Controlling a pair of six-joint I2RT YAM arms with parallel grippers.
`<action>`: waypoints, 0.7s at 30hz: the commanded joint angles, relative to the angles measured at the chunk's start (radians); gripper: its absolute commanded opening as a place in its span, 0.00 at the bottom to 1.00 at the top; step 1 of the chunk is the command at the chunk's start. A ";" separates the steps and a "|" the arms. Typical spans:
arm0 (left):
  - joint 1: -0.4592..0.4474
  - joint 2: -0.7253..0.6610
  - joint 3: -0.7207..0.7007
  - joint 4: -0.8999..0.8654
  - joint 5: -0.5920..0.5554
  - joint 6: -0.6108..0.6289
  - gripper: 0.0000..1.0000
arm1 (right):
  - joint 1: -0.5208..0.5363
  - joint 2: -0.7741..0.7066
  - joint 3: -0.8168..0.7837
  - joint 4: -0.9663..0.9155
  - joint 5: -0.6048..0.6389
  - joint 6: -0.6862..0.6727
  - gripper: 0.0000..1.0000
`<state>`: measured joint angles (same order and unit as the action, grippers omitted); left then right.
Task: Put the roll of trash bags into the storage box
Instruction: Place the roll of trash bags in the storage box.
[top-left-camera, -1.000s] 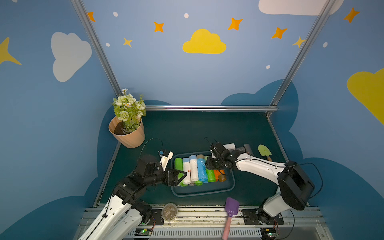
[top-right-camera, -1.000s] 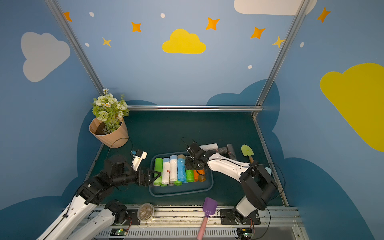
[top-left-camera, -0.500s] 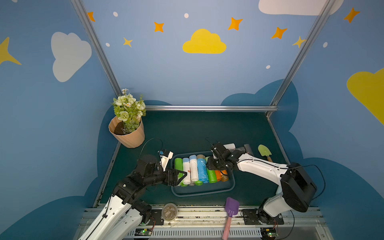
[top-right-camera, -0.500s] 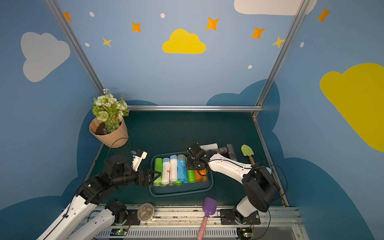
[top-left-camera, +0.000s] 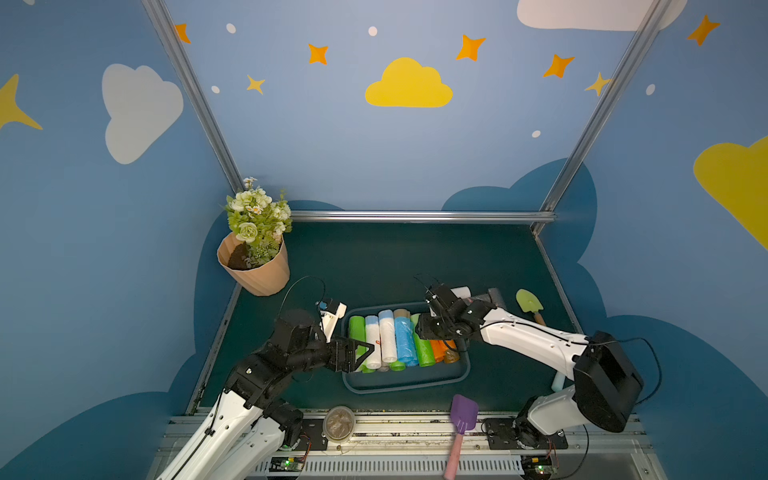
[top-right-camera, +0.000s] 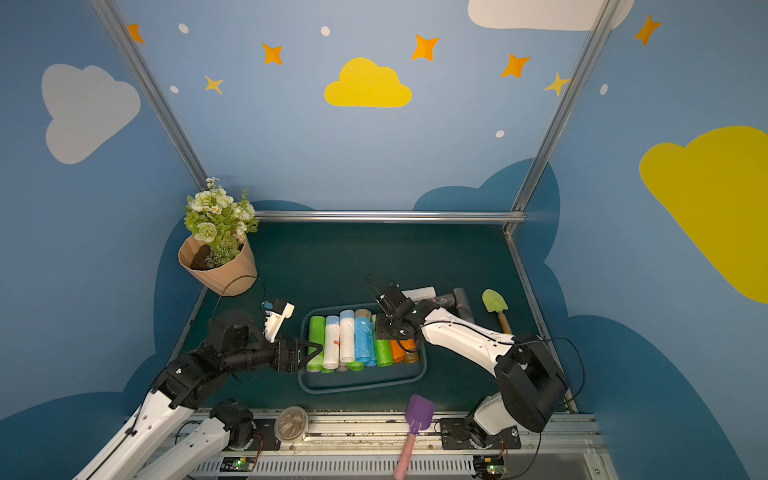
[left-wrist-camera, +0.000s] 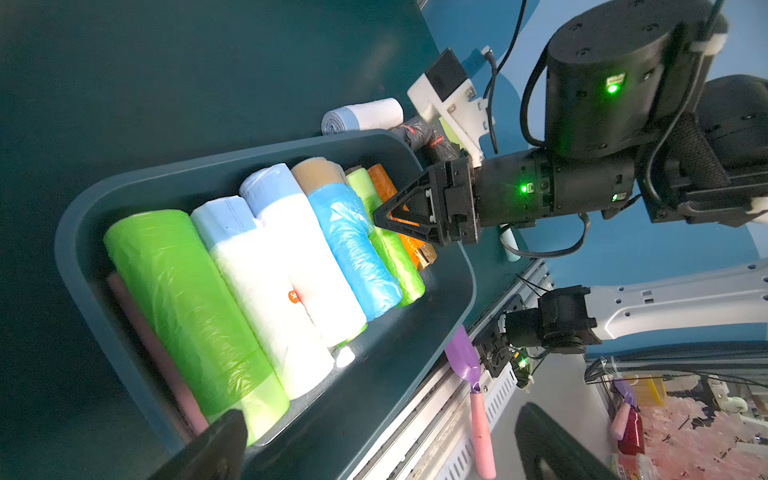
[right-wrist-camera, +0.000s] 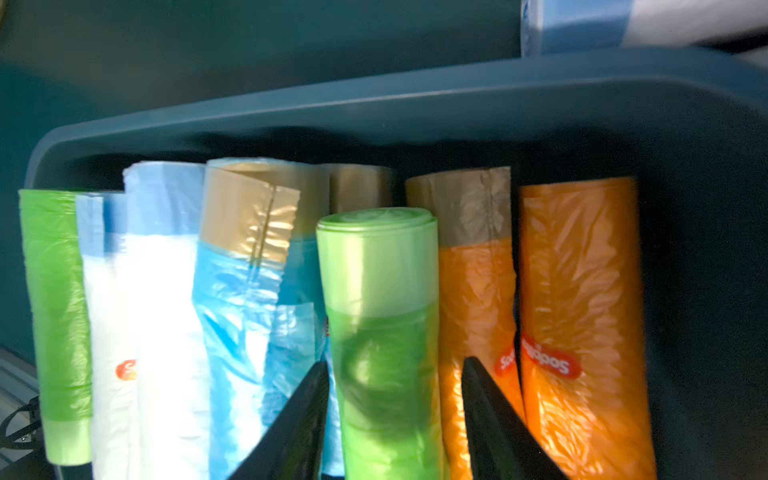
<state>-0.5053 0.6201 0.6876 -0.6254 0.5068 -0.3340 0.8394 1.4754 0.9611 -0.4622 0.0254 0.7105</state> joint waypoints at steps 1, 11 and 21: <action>0.001 0.002 0.003 0.016 0.010 0.003 1.00 | -0.001 -0.039 0.017 -0.039 0.025 -0.011 0.50; 0.001 0.008 0.003 0.016 0.012 0.002 1.00 | -0.064 -0.155 0.011 -0.174 0.112 -0.026 0.51; 0.002 0.014 0.003 0.018 0.016 0.004 1.00 | -0.344 -0.379 -0.064 -0.306 0.091 -0.146 0.54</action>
<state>-0.5053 0.6296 0.6876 -0.6250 0.5110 -0.3340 0.5591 1.1378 0.9203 -0.6823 0.1093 0.6270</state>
